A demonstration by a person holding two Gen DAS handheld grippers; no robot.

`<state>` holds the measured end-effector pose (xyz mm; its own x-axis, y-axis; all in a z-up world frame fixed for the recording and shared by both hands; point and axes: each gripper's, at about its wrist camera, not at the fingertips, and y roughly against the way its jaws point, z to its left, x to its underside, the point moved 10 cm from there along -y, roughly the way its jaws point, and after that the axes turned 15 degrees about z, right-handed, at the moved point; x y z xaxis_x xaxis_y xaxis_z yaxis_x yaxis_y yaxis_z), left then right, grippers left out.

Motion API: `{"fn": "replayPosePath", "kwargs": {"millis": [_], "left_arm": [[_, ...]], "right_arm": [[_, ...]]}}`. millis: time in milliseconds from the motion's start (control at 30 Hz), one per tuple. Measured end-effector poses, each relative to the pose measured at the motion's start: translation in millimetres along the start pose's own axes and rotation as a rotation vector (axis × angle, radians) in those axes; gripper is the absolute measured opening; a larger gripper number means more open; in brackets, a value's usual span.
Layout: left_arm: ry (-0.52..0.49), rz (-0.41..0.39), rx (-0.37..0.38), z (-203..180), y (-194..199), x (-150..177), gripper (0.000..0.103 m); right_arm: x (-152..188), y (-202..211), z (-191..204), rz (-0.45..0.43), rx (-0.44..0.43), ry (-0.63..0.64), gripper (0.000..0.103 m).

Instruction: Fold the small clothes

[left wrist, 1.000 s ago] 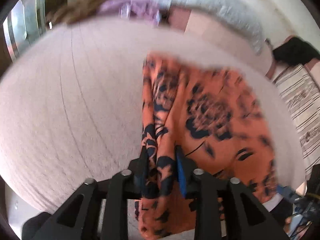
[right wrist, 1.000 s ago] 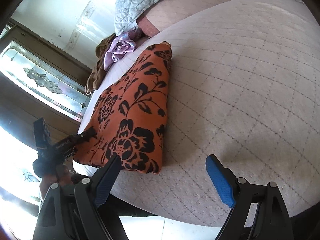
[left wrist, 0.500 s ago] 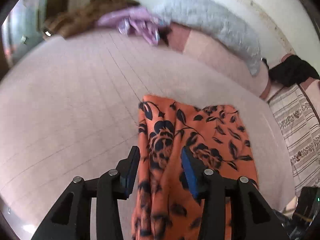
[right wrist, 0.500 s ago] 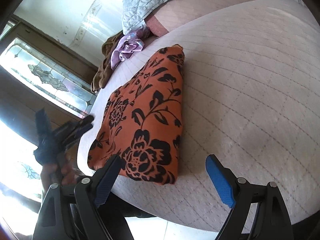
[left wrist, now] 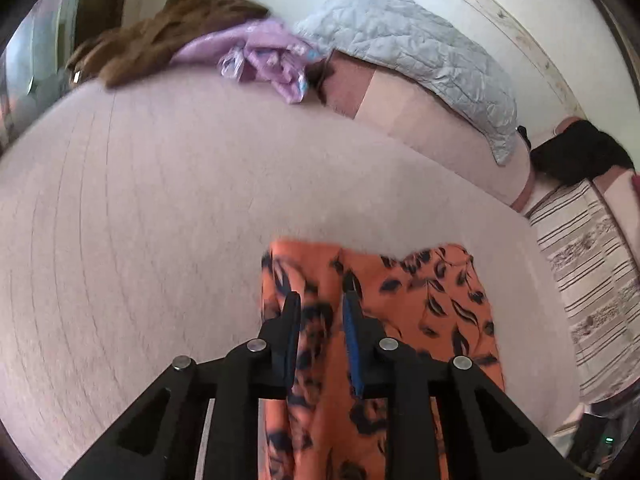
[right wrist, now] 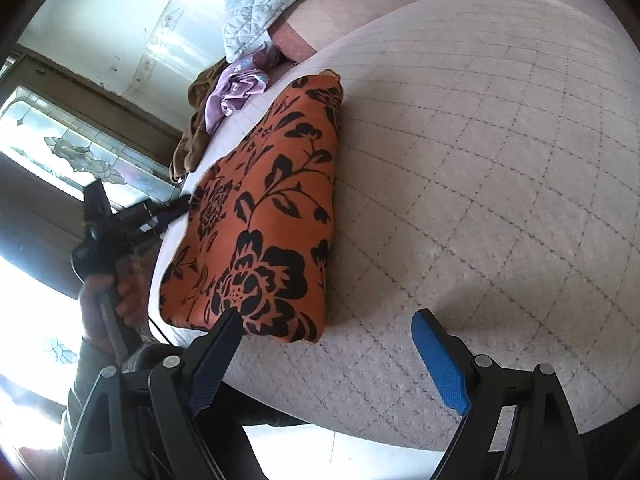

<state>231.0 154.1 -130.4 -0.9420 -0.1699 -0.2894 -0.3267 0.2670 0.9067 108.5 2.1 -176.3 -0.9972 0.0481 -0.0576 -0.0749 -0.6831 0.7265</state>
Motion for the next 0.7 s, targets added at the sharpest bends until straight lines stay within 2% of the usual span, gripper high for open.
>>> {"fn": "replayPosePath", "kwargs": {"millis": [33, 67, 100, 167, 200, 267, 333, 433, 467, 500, 633, 667, 700], "left_arm": [[-0.009, 0.025, -0.032, 2, -14, -5, 0.021], [0.005, 0.118, -0.084, 15, -43, -2, 0.019], [0.046, 0.19, -0.081, 25, -62, 3, 0.019], [0.101, 0.175, -0.023, 31, -62, -5, 0.017], [0.099, 0.171, -0.015, 28, -55, -9, 0.011], [0.014, 0.121, -0.047, 14, -38, -17, 0.009], [-0.021, 0.102, -0.043, 6, -31, -17, 0.009], [0.012, 0.124, -0.072, 16, -44, -10, 0.017], [0.059, 0.174, -0.065, 24, -59, -3, 0.03], [0.082, 0.174, -0.067, 31, -59, -1, 0.039], [0.104, 0.113, -0.018, 28, -33, 0, 0.039], [0.103, 0.09, -0.014, 29, -22, 2, 0.041], [0.103, 0.069, -0.011, 28, -14, 4, 0.049]], "right_arm": [[0, -1, 0, 0.0, 0.001, 0.002, 0.089], [0, -1, 0, -0.002, 0.0, 0.002, 0.089], [0, -2, -1, -0.002, -0.005, -0.003, 0.089], [2, -4, -1, 0.002, -0.014, -0.012, 0.089], [3, -3, -1, 0.0, -0.014, -0.008, 0.089], [7, 0, -1, -0.006, -0.016, -0.002, 0.089], [10, 0, -5, -0.009, -0.02, -0.009, 0.089], [10, -2, -4, -0.014, -0.032, -0.017, 0.089], [10, -2, -3, -0.013, -0.033, -0.014, 0.089], [9, -2, -1, -0.01, -0.036, -0.01, 0.089], [9, 2, 2, -0.011, -0.048, -0.001, 0.089], [9, 3, 3, -0.01, -0.048, 0.0, 0.089], [9, 4, 3, -0.007, -0.047, -0.001, 0.089]]}}
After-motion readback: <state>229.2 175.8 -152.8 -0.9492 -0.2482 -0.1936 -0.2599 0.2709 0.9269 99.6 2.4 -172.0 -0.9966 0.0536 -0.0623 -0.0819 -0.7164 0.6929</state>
